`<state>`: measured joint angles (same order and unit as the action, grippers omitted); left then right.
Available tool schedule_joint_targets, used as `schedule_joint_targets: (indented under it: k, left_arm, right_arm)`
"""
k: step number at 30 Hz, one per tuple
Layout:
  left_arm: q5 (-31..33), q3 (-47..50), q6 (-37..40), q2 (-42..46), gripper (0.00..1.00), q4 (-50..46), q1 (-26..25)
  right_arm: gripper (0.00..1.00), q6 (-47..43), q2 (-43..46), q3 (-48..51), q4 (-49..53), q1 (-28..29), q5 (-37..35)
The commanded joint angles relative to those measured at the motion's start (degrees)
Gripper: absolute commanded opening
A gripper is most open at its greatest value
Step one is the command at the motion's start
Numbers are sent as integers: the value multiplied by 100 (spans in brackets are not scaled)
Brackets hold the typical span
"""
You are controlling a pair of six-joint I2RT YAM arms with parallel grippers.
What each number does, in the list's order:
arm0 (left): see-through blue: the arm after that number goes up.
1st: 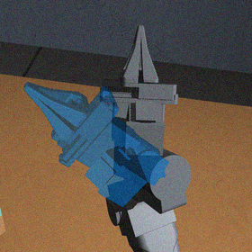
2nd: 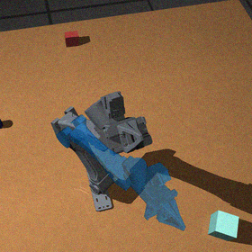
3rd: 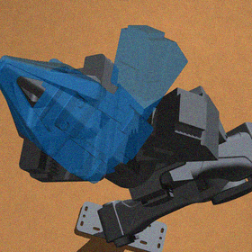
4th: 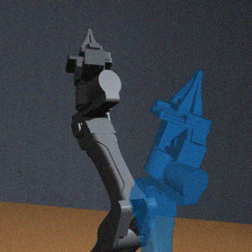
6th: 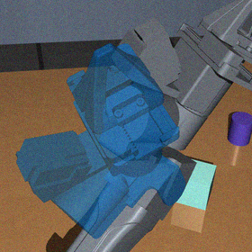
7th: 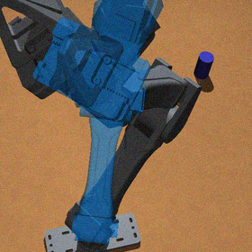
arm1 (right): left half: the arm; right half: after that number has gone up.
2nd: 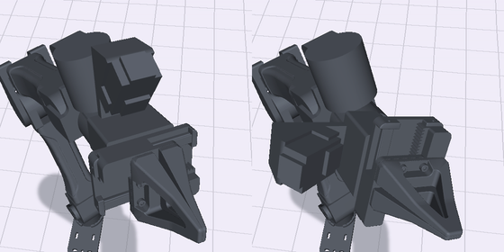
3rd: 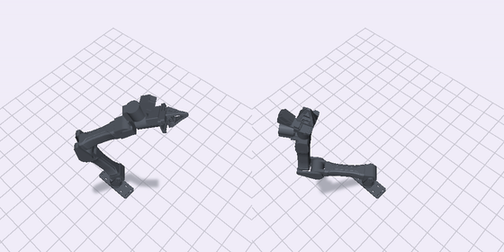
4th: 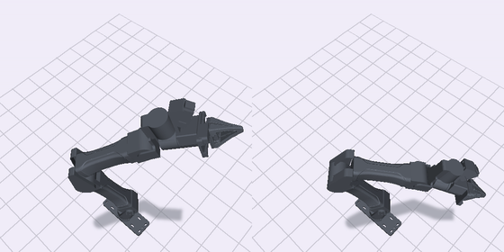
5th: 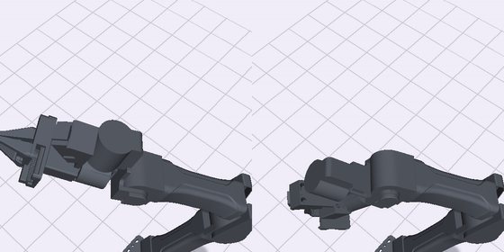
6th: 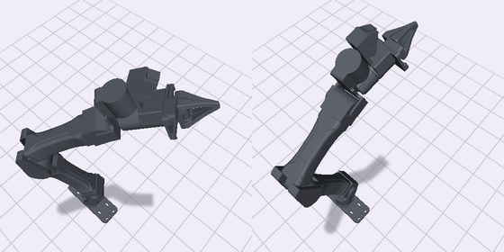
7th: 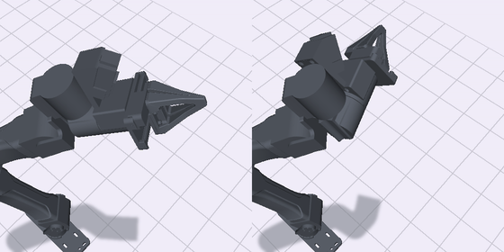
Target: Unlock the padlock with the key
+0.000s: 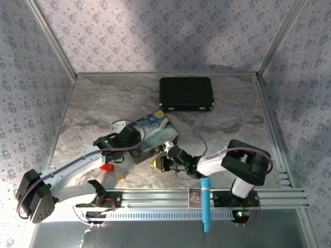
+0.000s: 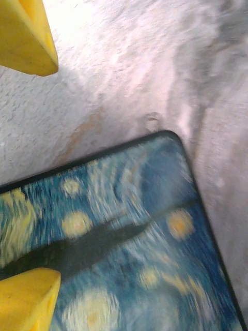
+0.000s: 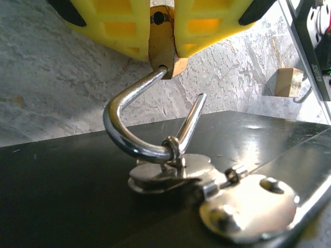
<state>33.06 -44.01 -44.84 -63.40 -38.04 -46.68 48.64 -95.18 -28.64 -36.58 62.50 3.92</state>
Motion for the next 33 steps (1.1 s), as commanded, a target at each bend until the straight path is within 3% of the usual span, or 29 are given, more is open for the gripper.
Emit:
schedule_joint_targets:
  k: [1,5,7,9,13,22,33]
  left_arm:
    - [1084,-748,1240,-355,95,-572,-542]
    - [1271,-1385,2193,-1140,95,-962,-1282]
    - [735,-1423,2766,-1416,94,-863,-1555]
    - [597,-1318,2994,-1584,92,-756,-1752]
    - [583,-1179,2831,-1568,88,-826,-1909]
    - [-347,-759,2647,-1655,77,-722,-2091]
    - [-246,-1087,2277,-2529,51,-1135,-1915]
  right_arm:
    - [5,261,-80,161,-161,-28,-9]
    - [4,543,-168,359,-810,-38,-75]
    - [4,631,-212,410,-988,-20,-122]
    - [4,694,-270,479,-1179,-10,-159]
    - [4,760,-317,509,-1273,-5,-194]
    - [3,853,-387,488,-1500,0,-214]
    - [2,1184,-406,689,-2347,-238,-85]
